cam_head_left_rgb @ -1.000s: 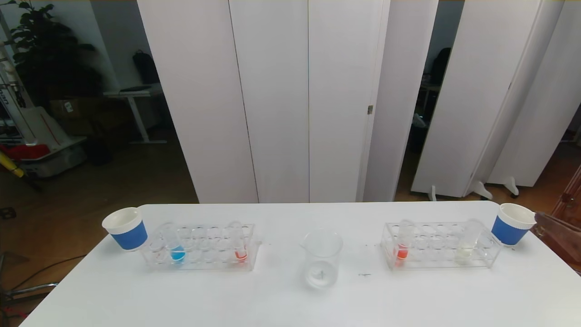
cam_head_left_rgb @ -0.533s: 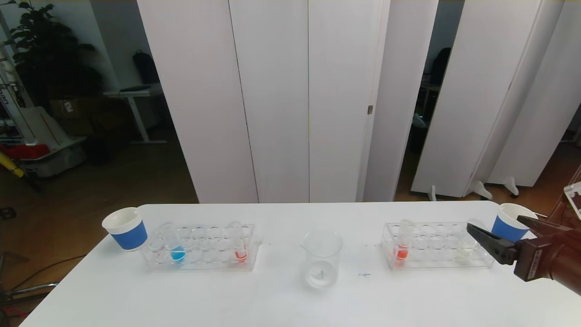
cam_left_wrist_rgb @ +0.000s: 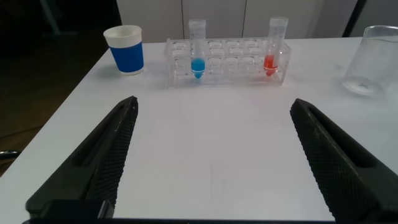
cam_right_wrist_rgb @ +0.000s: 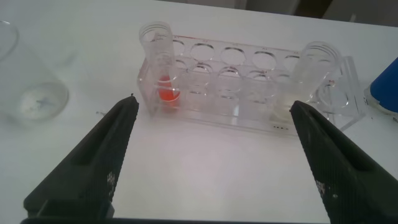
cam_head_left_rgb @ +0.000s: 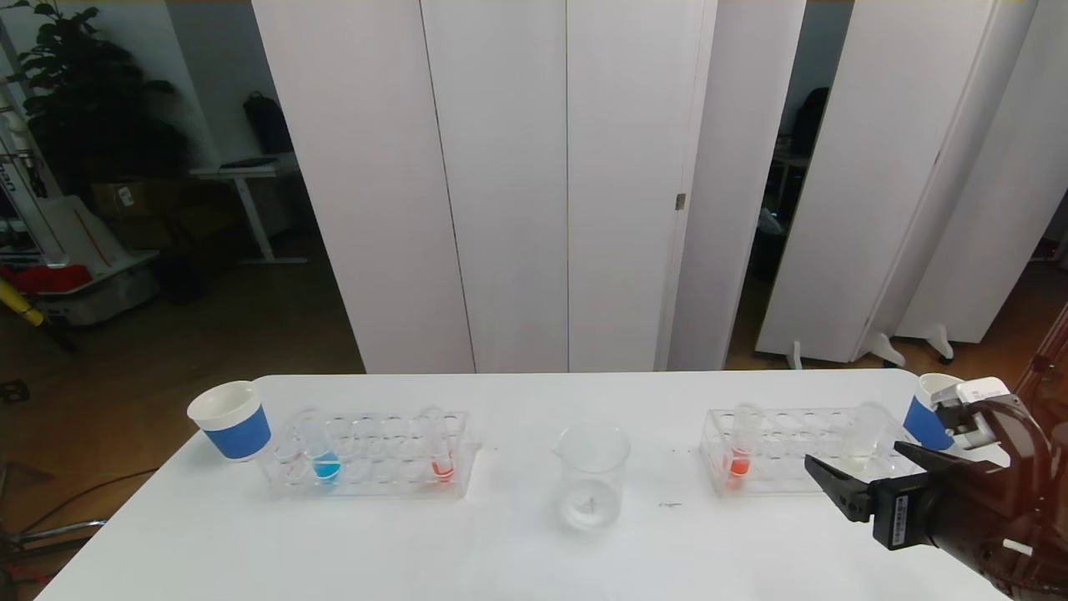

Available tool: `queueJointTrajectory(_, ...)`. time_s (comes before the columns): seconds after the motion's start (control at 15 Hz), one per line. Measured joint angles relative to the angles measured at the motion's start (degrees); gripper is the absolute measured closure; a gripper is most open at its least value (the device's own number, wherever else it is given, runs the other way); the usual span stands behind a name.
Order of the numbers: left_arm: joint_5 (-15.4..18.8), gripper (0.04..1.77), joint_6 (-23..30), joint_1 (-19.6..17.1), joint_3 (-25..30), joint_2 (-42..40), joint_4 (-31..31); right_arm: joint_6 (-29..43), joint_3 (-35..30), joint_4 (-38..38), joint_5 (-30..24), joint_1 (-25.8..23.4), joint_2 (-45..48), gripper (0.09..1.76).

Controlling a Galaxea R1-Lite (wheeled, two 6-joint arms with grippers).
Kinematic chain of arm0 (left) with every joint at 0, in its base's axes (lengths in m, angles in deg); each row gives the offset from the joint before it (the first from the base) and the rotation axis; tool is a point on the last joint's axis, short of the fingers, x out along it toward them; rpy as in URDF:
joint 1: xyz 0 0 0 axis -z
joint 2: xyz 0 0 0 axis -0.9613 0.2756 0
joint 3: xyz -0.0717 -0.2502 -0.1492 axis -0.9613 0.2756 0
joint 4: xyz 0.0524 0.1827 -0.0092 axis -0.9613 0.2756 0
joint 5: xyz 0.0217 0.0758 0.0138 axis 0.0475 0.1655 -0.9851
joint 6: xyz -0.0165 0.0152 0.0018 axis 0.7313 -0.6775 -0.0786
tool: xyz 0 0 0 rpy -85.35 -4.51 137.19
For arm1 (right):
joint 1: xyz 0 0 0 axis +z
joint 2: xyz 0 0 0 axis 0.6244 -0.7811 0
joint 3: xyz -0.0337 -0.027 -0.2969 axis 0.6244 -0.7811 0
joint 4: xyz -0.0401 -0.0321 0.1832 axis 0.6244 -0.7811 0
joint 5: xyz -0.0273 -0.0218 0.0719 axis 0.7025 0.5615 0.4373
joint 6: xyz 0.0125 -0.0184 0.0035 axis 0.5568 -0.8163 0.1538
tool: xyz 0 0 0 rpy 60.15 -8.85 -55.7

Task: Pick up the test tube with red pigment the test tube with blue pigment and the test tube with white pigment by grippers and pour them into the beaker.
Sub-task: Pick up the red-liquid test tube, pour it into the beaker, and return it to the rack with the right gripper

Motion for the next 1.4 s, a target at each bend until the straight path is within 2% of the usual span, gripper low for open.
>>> queueJointTrajectory(0.33, -0.02, 0.06, 0.0, 0.0, 0.0, 0.0, 0.02, 0.56, 1.17, 5.77, 5.11, 5.96, -6.38, 0.1)
queueJointTrajectory(0.87, -0.02, 0.06, -0.02, 0.0, 0.0, 0.0, 0.0, 0.28, 4.61, 16.63, 11.64, 9.24, -18.44, 0.1)
queueJointTrajectory(1.07, -0.05, 0.06, -0.02, 0.0, 0.0, 0.0, 0.0, 0.12, 5.3, 20.09, 12.13, 10.15, -22.93, 0.1)
queueJointTrajectory(1.4, -0.05, 0.06, -0.02, 0.0, 0.0, 0.0, 0.02, 0.11, 7.39, 21.48, 12.24, 10.51, -26.55, 0.1)
